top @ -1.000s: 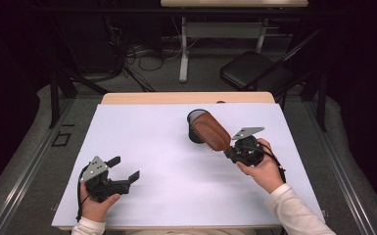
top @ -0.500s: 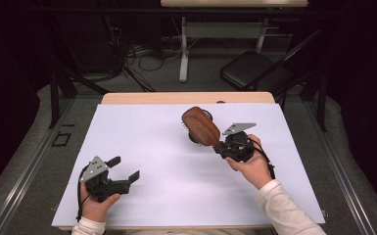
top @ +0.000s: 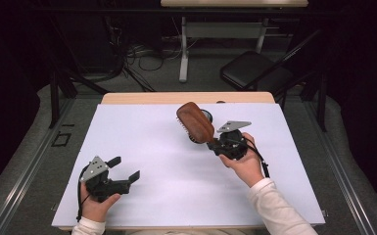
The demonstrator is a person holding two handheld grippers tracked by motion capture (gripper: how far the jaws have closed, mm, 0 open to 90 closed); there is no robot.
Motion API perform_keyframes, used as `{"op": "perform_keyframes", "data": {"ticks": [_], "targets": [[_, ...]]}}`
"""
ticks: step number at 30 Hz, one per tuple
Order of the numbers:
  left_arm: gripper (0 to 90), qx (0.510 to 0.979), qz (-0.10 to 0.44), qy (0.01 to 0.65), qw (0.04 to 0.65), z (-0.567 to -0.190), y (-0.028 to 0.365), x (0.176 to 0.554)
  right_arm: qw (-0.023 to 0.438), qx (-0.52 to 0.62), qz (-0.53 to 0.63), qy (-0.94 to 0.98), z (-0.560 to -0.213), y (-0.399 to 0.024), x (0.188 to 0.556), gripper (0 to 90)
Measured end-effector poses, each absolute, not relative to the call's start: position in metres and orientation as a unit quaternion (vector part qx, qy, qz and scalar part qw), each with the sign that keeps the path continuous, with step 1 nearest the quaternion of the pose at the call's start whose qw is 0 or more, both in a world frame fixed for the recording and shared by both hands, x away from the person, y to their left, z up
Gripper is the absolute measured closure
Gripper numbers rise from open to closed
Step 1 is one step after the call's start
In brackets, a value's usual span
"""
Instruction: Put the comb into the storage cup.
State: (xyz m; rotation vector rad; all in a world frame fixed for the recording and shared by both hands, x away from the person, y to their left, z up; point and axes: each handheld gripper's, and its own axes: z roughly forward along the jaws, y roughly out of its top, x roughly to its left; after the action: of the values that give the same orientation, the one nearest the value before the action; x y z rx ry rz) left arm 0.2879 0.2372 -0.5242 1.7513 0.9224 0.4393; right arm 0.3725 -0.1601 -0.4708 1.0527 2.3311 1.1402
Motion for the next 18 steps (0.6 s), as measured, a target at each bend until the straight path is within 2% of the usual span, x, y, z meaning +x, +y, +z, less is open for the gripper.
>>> {"op": "perform_keyframes", "data": {"ticks": [3,5,18], "targets": [[7.2,0.730,0.178,0.391,0.531,-0.524,0.237,0.288,0.170,0.371,0.407,0.817,-0.471,-0.159,0.373,73.1],[7.2,0.719,0.155,0.402,0.545,-0.520,0.237,0.289,0.179,0.368,0.415,0.813,-0.473,-0.157,0.373,73.1],[7.2,0.709,0.136,0.421,0.548,-0.492,0.231,0.306,0.198,0.354,0.434,0.804,-0.477,-0.152,0.369,73.1]]}}
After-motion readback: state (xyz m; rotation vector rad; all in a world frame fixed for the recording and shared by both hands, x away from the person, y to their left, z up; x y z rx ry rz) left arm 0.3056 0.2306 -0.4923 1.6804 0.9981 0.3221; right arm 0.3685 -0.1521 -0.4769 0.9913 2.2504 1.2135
